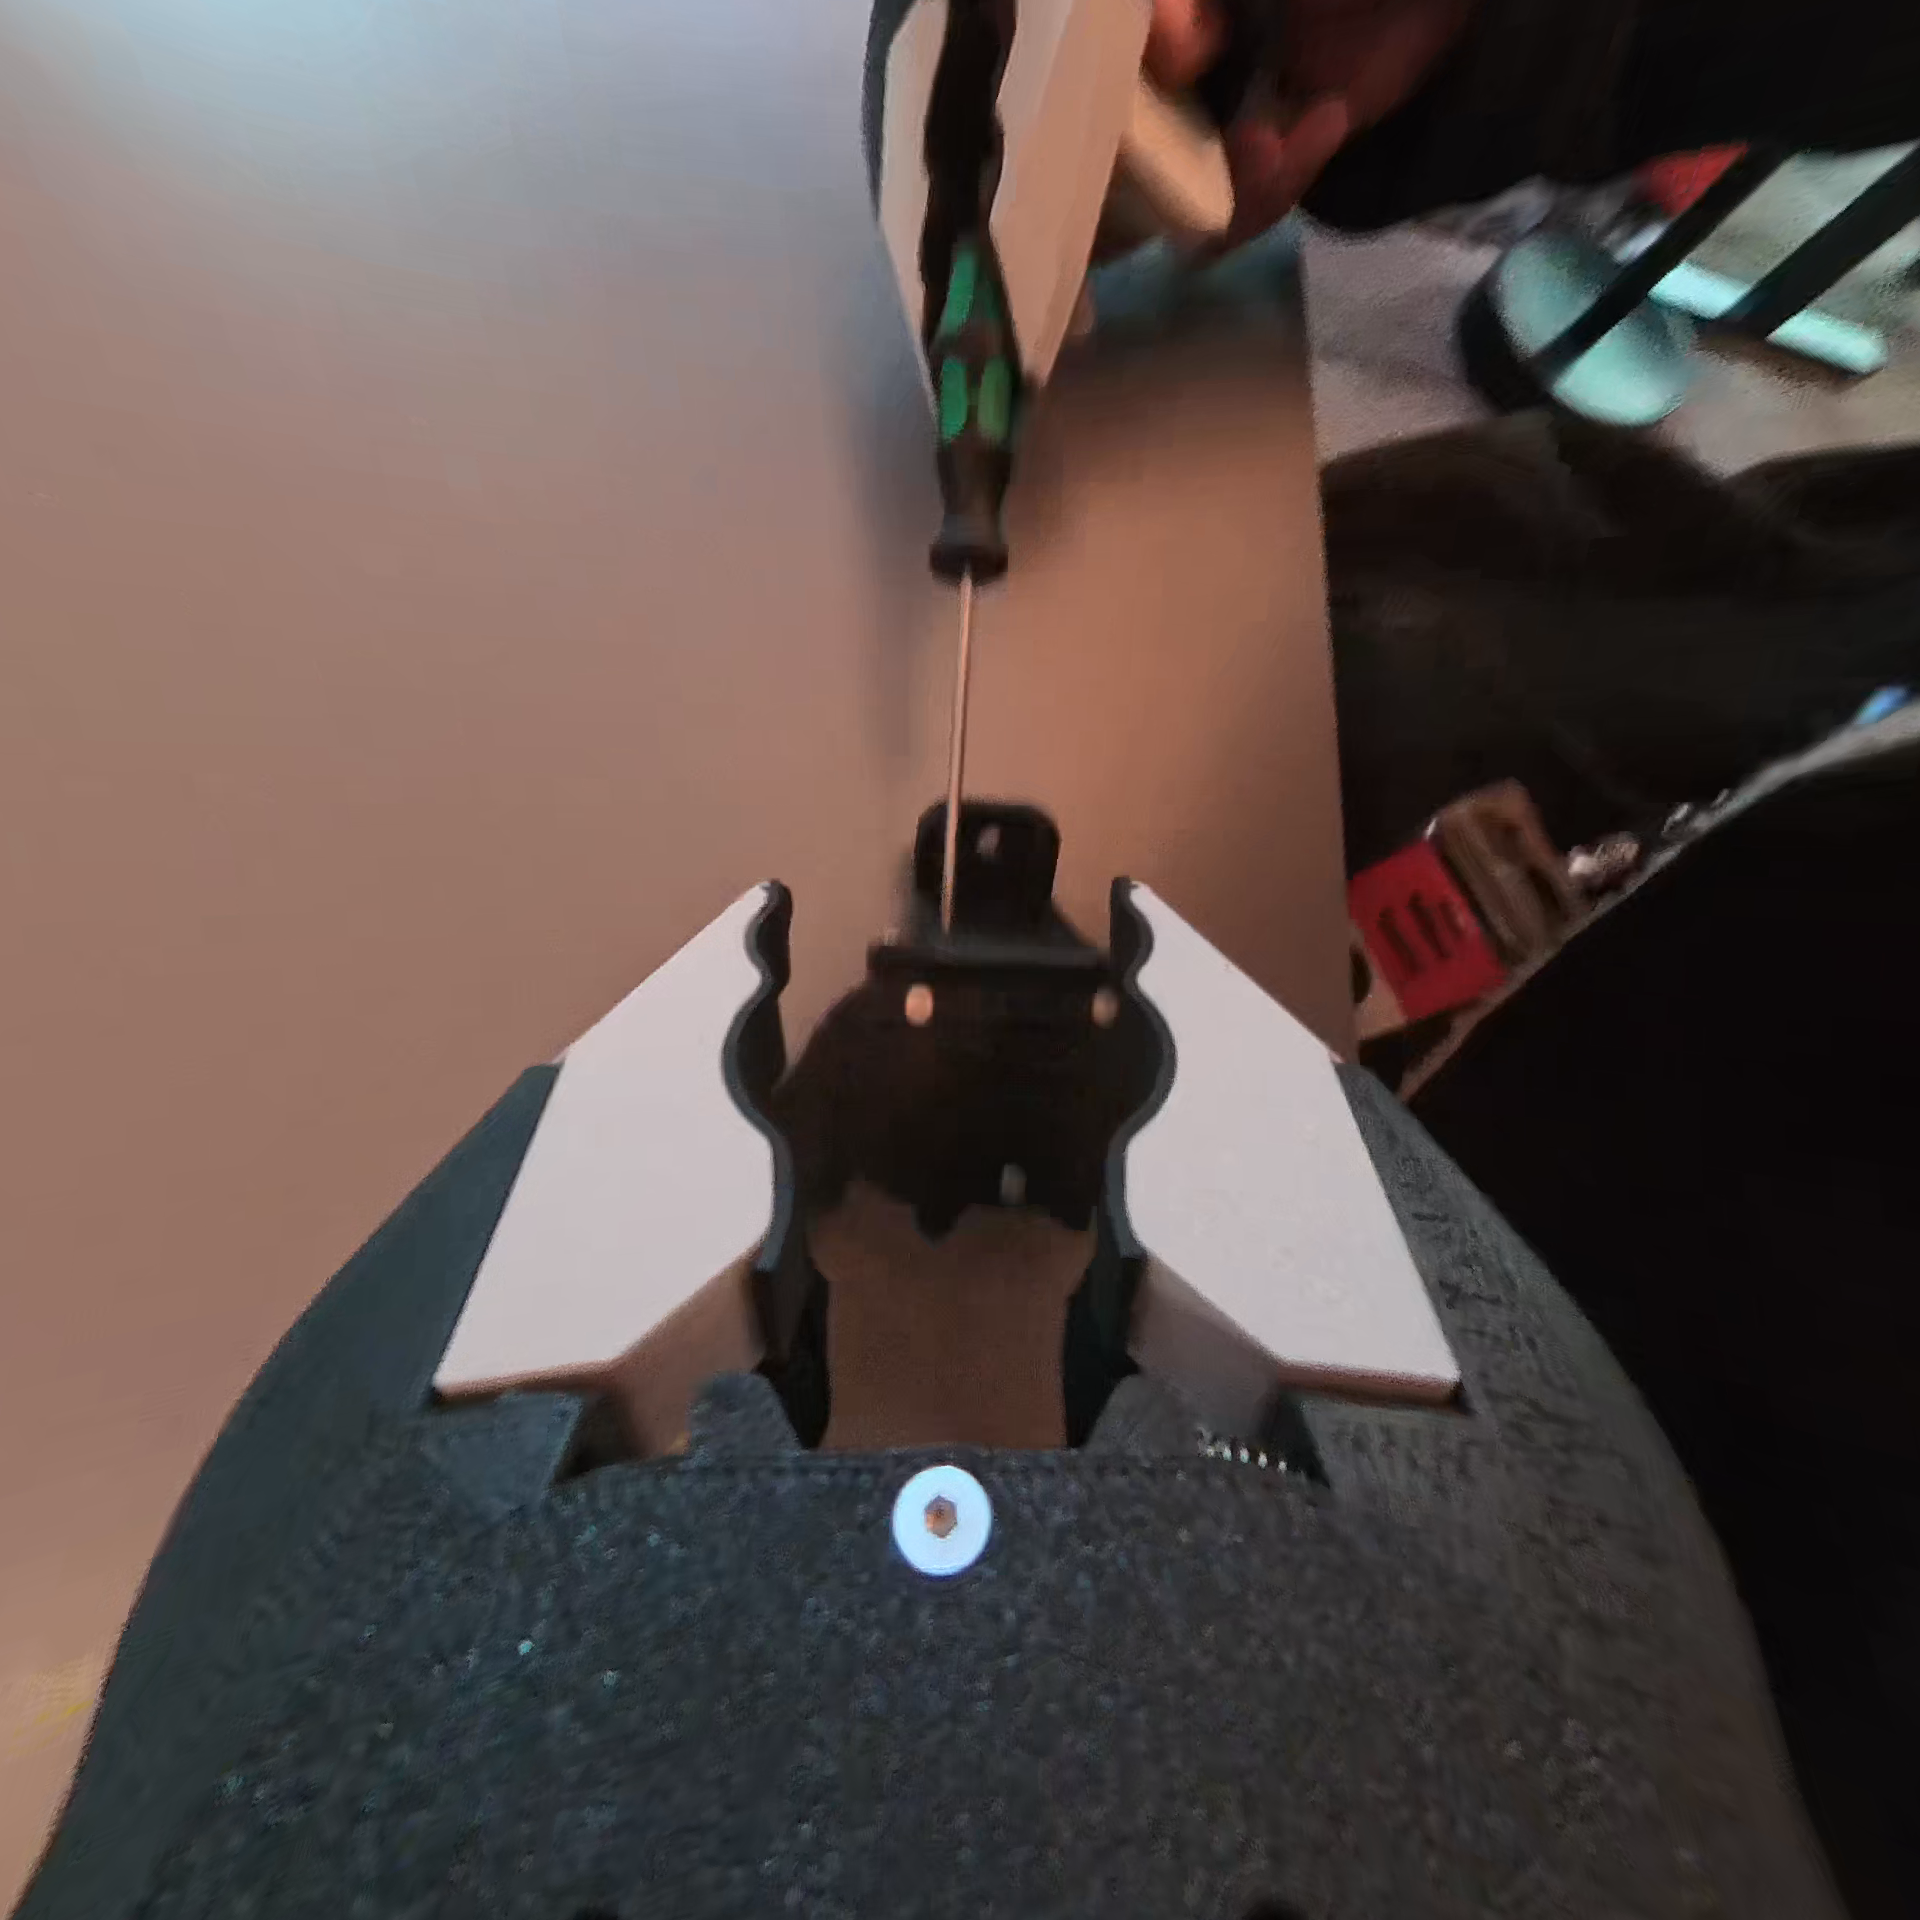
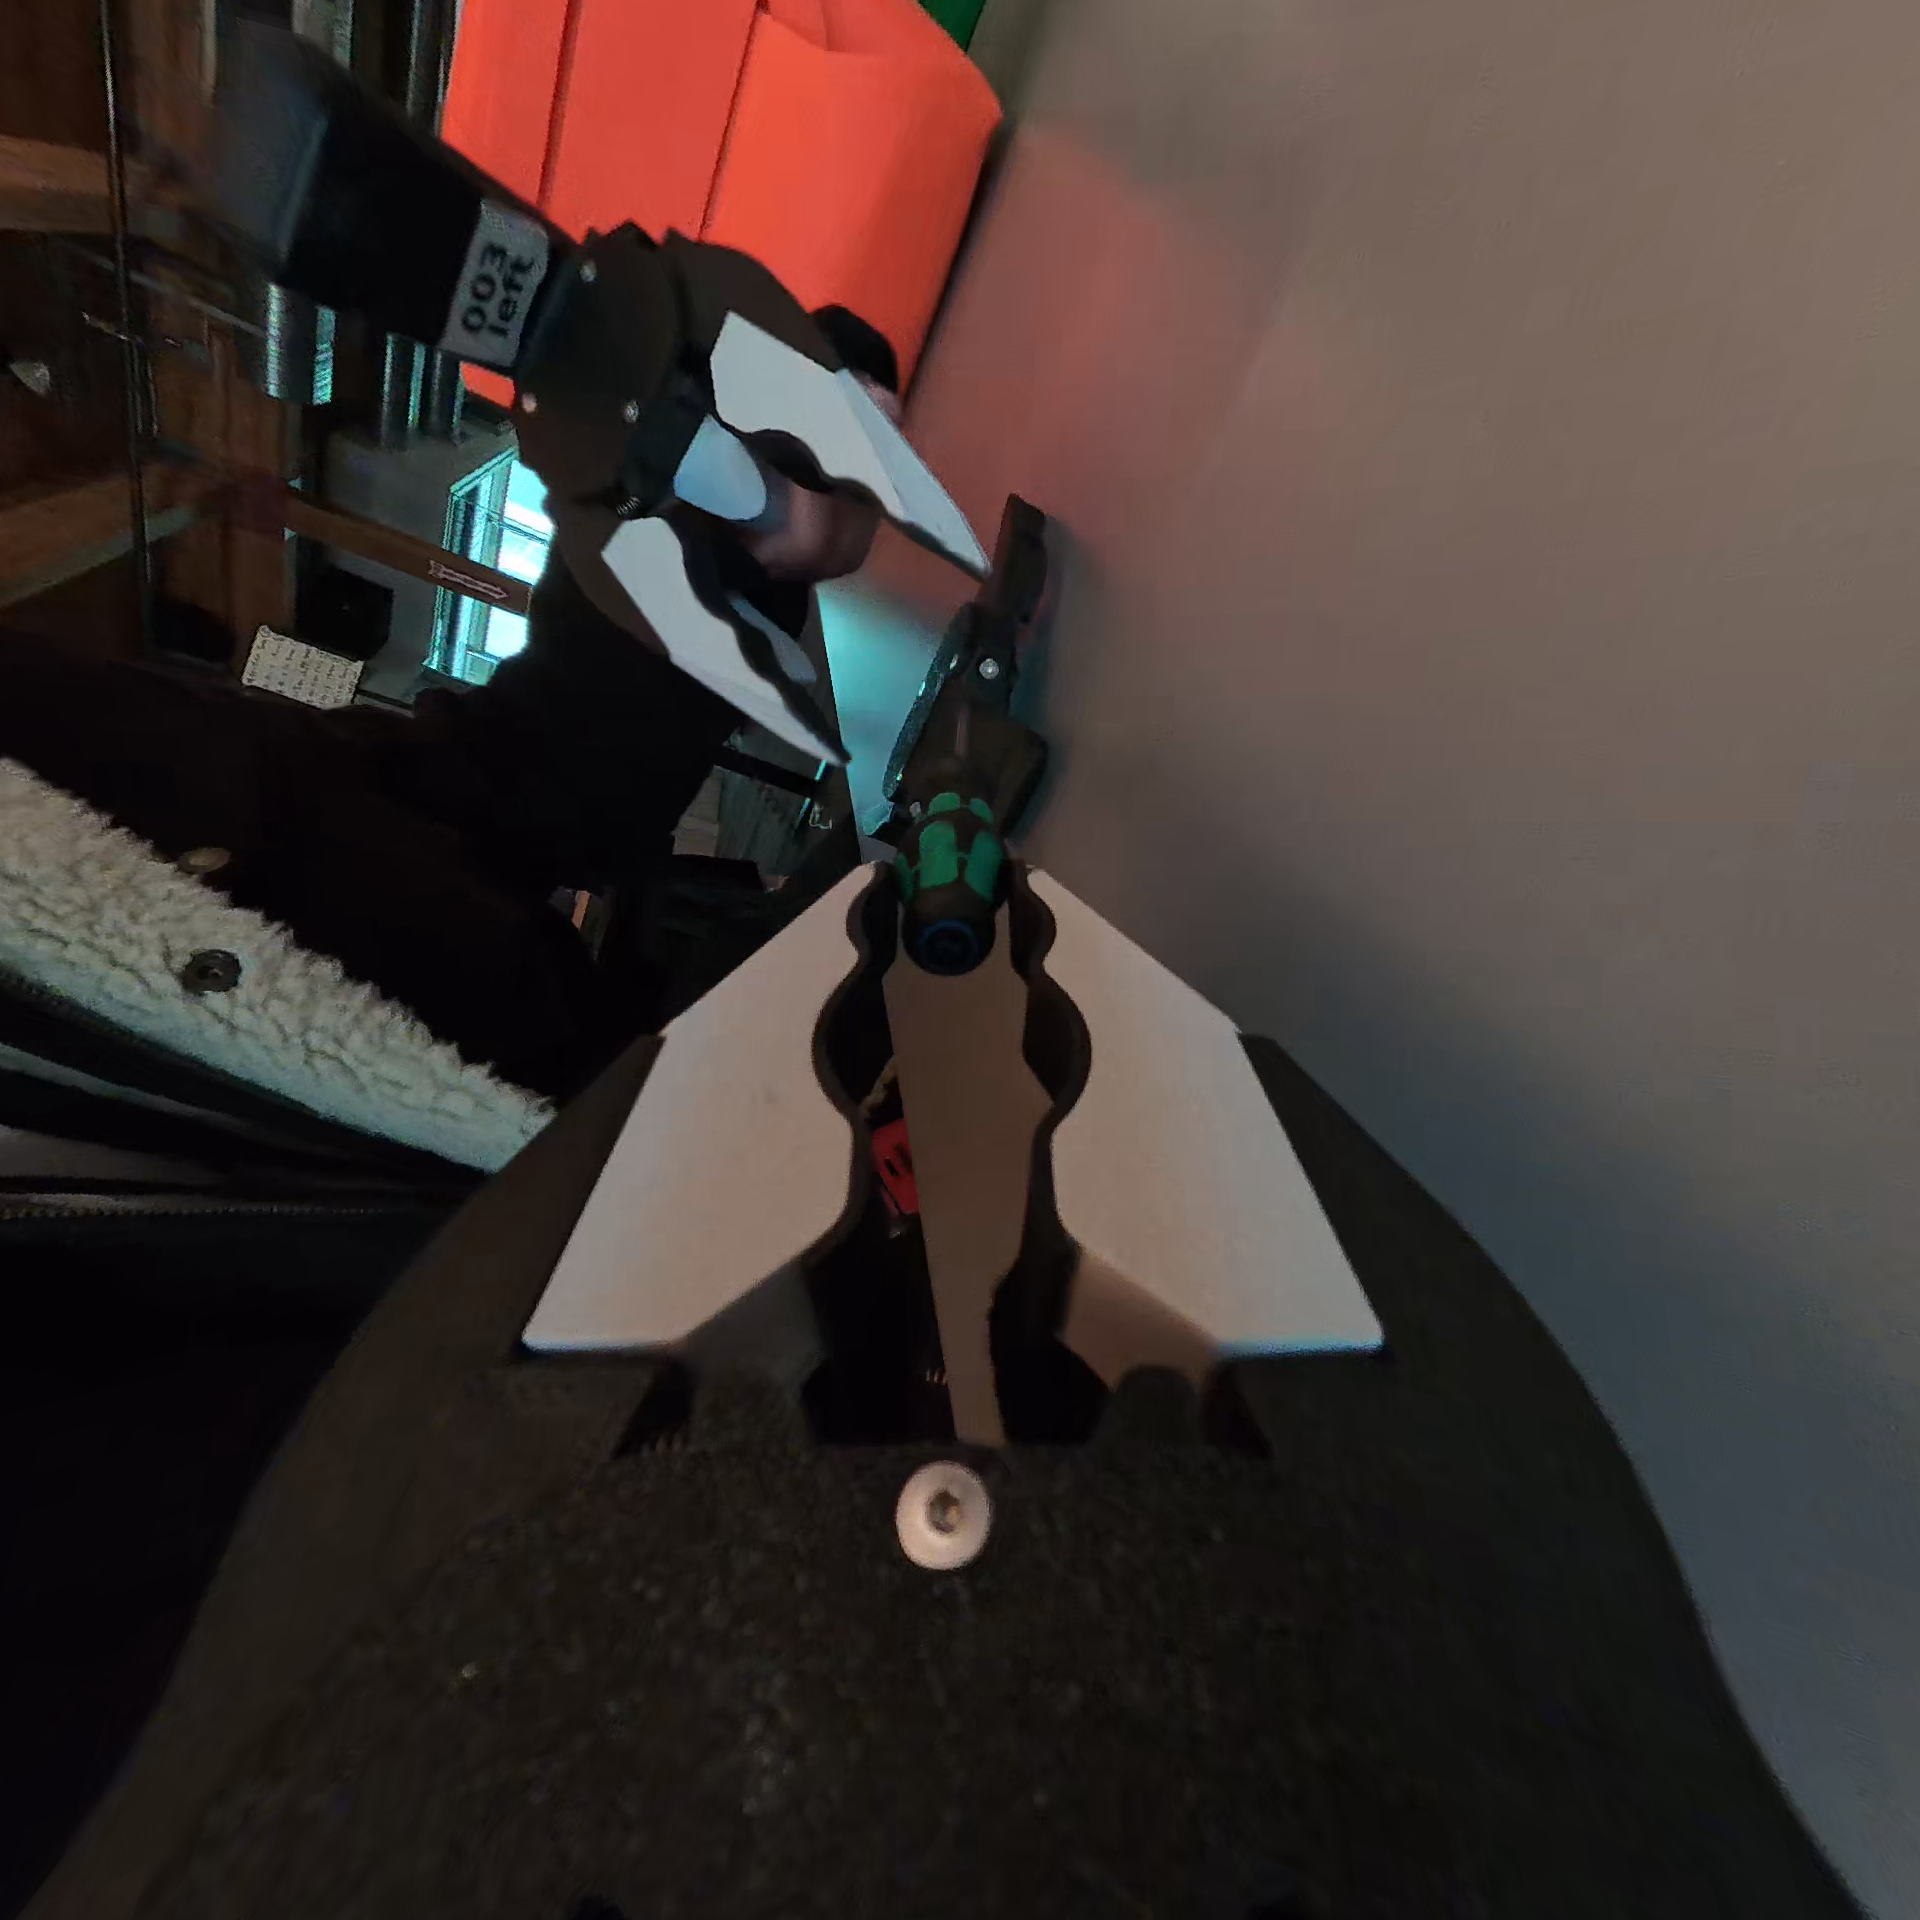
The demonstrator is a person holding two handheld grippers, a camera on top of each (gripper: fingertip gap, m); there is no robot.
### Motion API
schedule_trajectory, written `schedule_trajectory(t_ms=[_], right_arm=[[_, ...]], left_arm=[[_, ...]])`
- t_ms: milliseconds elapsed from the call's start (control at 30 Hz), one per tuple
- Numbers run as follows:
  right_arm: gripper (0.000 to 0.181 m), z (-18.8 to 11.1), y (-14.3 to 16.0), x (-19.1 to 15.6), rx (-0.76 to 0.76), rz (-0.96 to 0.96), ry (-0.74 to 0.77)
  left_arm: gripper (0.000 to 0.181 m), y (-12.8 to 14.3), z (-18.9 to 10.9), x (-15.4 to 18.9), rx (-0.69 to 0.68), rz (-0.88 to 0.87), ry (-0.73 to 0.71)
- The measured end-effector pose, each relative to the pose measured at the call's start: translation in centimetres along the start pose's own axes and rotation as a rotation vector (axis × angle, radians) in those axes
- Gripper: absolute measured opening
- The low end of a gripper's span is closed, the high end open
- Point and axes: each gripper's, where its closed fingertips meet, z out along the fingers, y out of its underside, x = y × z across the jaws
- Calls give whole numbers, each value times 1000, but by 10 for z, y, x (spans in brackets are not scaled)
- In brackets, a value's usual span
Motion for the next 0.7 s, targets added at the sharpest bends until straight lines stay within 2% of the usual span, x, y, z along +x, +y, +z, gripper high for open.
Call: schedule_trajectory(t_ms=[100,233,367,700], right_arm=[[21,0,-3,2,37,2,-8],[20,-5,-10,3,95,9,-14],[21,-1,-6,5,74,11,-5],[20,4,-2,6,36,-9,8]], left_arm=[[63,25,-14,-2,-37,11,-98],[72,30,-9,0,0,36,-161],[74,28,1,5,1,44,-137],[71,31,2,9,11,24,-88]])
